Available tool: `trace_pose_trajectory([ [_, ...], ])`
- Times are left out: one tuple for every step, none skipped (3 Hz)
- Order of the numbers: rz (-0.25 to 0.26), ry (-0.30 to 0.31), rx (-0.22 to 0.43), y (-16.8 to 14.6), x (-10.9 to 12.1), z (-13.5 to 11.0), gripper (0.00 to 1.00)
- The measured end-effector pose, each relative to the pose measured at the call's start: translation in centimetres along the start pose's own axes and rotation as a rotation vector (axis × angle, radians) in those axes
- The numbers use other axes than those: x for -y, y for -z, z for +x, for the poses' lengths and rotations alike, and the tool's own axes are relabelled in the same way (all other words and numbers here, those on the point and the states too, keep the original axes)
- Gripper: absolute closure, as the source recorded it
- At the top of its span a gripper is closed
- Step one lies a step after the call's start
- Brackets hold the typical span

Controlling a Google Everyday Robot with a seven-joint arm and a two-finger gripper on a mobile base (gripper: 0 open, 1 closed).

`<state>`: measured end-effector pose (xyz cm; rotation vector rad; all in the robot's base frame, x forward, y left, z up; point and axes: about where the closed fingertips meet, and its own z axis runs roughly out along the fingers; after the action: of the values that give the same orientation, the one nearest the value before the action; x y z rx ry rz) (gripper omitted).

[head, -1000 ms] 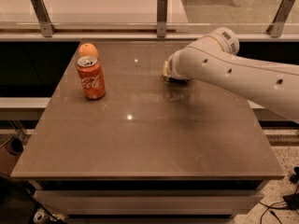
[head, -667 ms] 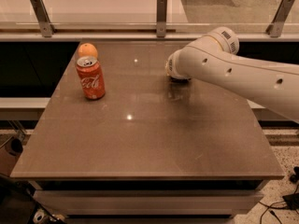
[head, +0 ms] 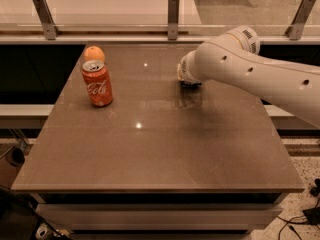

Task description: Pick rxbar chocolate

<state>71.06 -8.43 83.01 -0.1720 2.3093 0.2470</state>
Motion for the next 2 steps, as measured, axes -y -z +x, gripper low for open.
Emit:
trace_pose_trajectory([
  [-0.017, 0.020, -0.010, 2.3, 0.8, -2.4, 1.00],
  [-0.017, 0.034, -0.005, 4.4, 1.9, -4.7, 1.00],
])
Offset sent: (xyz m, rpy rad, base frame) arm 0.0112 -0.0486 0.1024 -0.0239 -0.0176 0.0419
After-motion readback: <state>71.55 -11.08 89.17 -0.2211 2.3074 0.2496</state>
